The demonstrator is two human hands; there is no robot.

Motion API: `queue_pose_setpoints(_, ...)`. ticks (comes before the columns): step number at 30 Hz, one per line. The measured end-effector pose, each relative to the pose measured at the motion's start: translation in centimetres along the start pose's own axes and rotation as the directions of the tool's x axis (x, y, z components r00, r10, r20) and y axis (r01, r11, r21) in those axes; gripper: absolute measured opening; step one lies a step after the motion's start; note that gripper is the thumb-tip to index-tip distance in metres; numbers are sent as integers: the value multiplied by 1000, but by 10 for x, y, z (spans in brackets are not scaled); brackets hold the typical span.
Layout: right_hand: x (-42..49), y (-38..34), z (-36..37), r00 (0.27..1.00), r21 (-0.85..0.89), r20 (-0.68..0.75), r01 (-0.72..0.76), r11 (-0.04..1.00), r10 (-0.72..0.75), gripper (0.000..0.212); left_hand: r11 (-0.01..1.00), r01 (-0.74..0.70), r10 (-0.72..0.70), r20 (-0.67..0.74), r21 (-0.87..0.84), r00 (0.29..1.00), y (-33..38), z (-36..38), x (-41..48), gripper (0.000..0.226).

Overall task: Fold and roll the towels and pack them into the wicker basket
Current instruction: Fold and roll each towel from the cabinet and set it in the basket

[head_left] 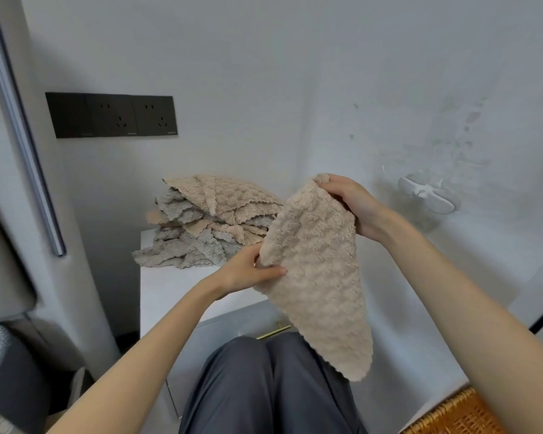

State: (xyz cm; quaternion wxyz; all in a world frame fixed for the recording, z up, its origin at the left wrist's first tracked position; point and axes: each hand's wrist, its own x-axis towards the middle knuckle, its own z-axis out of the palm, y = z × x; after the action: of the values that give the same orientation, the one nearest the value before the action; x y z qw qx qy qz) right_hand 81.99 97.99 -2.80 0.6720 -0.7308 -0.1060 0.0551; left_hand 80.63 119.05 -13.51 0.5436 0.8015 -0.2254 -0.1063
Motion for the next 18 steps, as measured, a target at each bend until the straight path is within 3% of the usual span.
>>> queue_pose_setpoints(2,-1,4,-7,996,-45,-85,34,998,-38,15,993,50,-47,-29,108,998,-4,-11,-3,10)
queue_pose_setpoints(7,-4,32,-29,976,-365,-202,6,931,-85,9,976,133,-99,-199,170,975,-8,-67,-23,19)
queue_pose_setpoints(11,3,56,-31,974,-481,-218,-56,875,-58,16,957,202,-162,-195,208,967,-4,-105,-32,19)
queue_pose_setpoints(15,18,66,-27,943,-592,-289,-41,805,-165,11,956,152,-58,-346,250,937,3,-116,-24,17)
queue_pose_setpoints(18,31,67,-25,909,-630,-357,-65,774,-214,5,904,137,50,-417,406,908,5,-120,-12,13)
